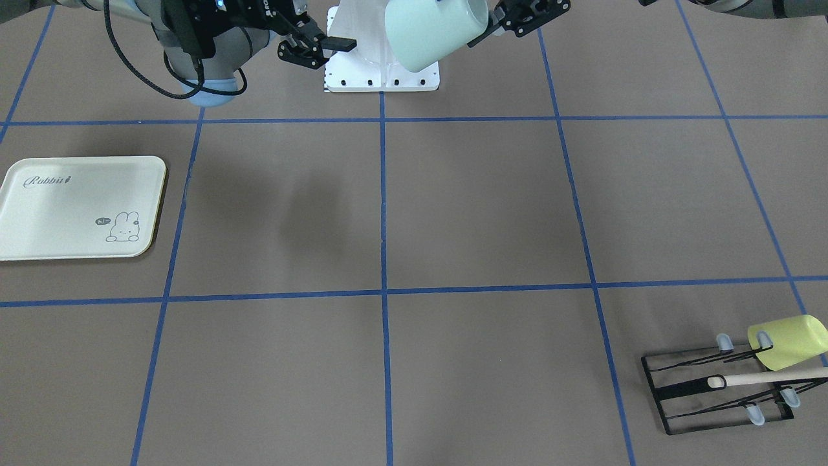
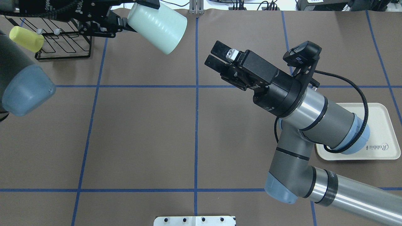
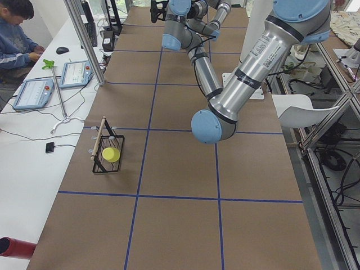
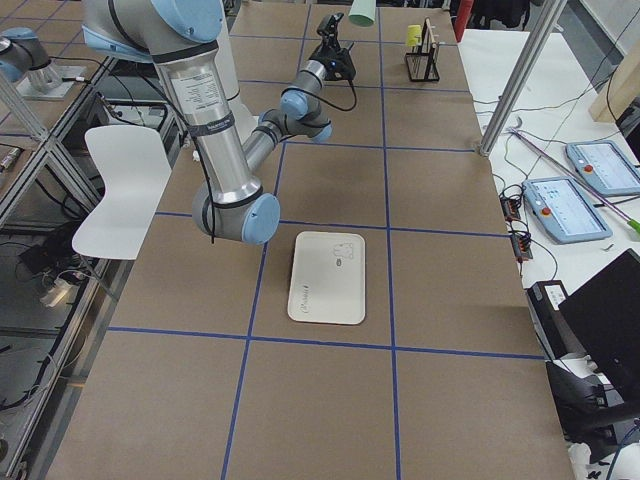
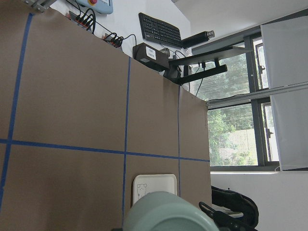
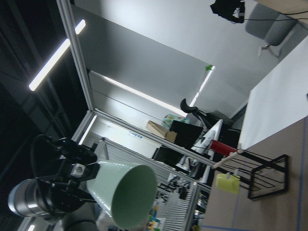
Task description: Left arm grabs green cup and hands to right arm on tray
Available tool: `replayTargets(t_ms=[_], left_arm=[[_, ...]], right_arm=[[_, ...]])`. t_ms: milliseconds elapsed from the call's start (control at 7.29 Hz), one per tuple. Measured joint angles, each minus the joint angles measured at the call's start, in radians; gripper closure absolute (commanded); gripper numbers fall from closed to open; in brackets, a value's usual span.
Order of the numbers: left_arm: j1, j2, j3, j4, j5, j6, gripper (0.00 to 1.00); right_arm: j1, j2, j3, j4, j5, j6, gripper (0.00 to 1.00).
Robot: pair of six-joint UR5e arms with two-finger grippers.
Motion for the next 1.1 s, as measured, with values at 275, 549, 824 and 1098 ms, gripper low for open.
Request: replayTargets(t_ms=[275,549,824,1098], left_arm=[[0.017,-0.008,-0.002,-0.023,-0.003,-0.039,1.0],[0.04,-0.01,-0.004,-0.078,-0.005,-0.079,1.0],[0.063,-0.01,-0.013,-0.102,-0.005,-0.095,1.0],[0.075,-0.01,-0.017,-0.105,-0.004,-0.098,0.99]], right_arm=[[-0.006,0.02,0.009,0.016,-0.015,0.02,0.0],[-0.006,0.022,0.012,0.041,-0.021,0.032,0.0],[-0.009,0.023,0.014,0.048,-0.022,0.035,0.0],[-0.016,0.023,0.017,0.048,-0.022,0.035,0.0]])
